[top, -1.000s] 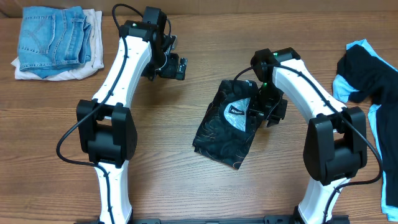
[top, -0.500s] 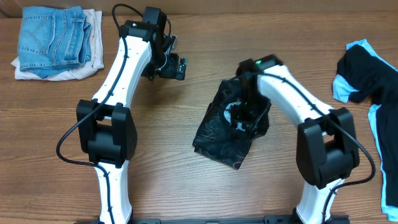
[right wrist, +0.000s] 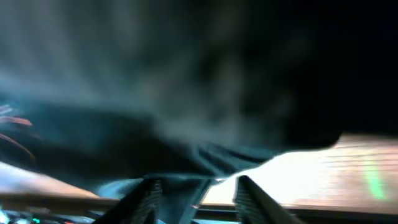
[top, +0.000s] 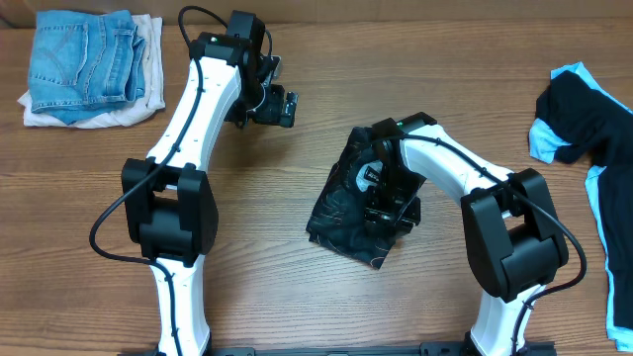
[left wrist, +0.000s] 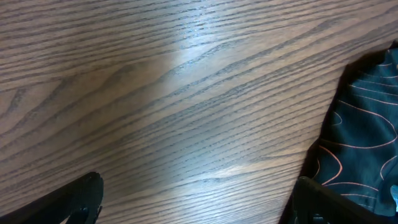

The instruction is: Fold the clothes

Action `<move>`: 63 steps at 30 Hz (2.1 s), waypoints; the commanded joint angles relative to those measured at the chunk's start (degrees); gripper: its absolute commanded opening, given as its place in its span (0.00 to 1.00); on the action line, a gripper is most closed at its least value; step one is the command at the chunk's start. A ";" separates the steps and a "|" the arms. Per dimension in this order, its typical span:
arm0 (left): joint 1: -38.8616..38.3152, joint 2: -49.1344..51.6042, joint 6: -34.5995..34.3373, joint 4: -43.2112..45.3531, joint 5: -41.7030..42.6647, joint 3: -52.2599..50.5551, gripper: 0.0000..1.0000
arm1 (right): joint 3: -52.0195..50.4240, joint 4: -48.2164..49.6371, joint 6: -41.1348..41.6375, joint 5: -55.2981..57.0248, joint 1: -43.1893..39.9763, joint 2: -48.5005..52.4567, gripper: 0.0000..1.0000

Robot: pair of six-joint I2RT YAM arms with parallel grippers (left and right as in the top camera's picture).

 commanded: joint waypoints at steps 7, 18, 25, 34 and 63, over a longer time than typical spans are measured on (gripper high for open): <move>-0.17 -0.70 -0.15 -0.04 0.72 0.63 1.00 | 0.13 0.00 3.63 -0.55 -0.07 -0.72 0.04; -0.17 -0.70 -0.15 0.02 0.70 0.63 1.00 | 5.31 -10.01 4.92 1.11 -0.04 -6.60 0.04; -0.17 -0.70 -0.13 0.04 0.70 0.63 1.00 | 1.77 -7.72 5.01 1.36 0.00 -6.93 0.06; -0.17 -0.70 0.50 0.17 0.70 0.63 1.00 | -8.02 -0.17 9.42 2.25 -0.09 -6.93 0.04; -0.17 -0.70 0.48 0.20 0.72 0.63 1.00 | 8.31 15.80 -7.23 11.45 -12.57 -5.64 0.64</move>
